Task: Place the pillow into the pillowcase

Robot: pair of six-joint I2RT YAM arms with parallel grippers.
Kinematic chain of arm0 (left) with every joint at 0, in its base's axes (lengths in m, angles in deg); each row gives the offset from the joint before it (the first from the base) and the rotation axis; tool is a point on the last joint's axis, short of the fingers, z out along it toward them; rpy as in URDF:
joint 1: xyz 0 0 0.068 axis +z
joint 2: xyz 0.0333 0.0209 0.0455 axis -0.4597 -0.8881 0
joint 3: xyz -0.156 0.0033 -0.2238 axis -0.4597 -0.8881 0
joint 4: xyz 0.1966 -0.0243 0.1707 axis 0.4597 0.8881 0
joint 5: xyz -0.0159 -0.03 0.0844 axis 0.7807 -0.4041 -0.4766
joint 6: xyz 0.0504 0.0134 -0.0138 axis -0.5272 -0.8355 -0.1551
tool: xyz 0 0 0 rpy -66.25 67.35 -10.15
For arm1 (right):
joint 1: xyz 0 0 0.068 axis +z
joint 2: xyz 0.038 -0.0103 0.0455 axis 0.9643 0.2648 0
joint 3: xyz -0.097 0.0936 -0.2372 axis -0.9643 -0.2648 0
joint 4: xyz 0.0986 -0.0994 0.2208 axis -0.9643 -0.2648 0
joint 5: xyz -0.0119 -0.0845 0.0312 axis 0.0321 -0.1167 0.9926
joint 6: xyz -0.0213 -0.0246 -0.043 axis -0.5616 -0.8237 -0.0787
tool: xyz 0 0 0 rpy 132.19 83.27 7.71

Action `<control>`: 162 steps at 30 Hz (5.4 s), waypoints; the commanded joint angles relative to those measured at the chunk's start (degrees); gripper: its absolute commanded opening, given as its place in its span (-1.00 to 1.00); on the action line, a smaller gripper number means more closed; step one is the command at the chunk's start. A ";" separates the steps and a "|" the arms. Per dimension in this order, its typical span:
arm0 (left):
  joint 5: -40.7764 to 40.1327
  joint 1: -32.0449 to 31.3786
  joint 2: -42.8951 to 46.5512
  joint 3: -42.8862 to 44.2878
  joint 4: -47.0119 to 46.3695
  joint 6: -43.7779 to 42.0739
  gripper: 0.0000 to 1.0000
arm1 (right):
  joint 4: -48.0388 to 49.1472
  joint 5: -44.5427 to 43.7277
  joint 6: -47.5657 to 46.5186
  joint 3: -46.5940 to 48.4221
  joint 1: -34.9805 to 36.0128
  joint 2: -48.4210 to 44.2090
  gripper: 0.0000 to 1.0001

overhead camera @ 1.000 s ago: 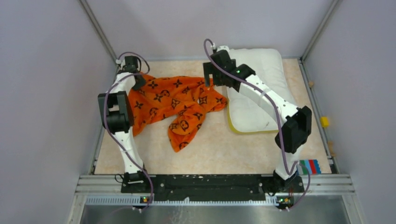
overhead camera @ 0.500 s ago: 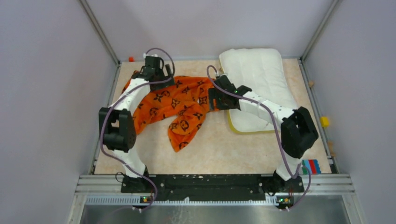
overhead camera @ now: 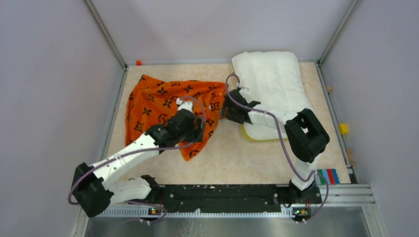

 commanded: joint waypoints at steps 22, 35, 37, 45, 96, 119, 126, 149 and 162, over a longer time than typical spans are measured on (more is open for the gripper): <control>-10.92 -14.37 -18.53 -13.86 -8.70 13.45 -0.08 | 6.43 -11.16 4.78 5.02 -3.16 10.69 -0.22; 21.59 -13.53 3.58 1.12 0.35 1.20 -1.00 | -18.63 -21.92 -24.70 38.98 -2.45 6.76 -1.00; 32.01 -13.53 5.86 3.68 -1.97 0.94 -1.00 | -23.18 -23.87 -30.37 47.52 -2.74 8.41 -1.00; 57.84 -18.37 2.76 -0.43 -25.33 10.58 -0.99 | -26.40 -23.38 -38.82 60.07 -9.96 12.81 -1.00; -5.98 44.19 -32.74 -6.53 -8.09 24.01 -0.96 | -10.85 -0.47 -20.23 -1.78 6.36 -22.31 0.44; 8.36 33.22 -14.60 6.77 -10.67 -8.25 0.98 | -13.25 0.53 -23.02 -4.10 -13.69 -24.70 0.51; 11.72 9.00 -20.34 16.67 -9.85 -9.40 0.98 | -14.80 1.72 -22.22 -5.33 -16.77 -25.73 0.51; 11.32 -0.91 -41.79 34.62 -10.55 -7.65 -0.95 | -16.48 0.88 -29.86 -7.13 -12.47 -22.74 0.64; 22.64 11.87 -34.02 22.04 -13.13 -8.13 -1.00 | -12.33 5.20 -27.20 -5.81 -10.08 -3.29 -1.00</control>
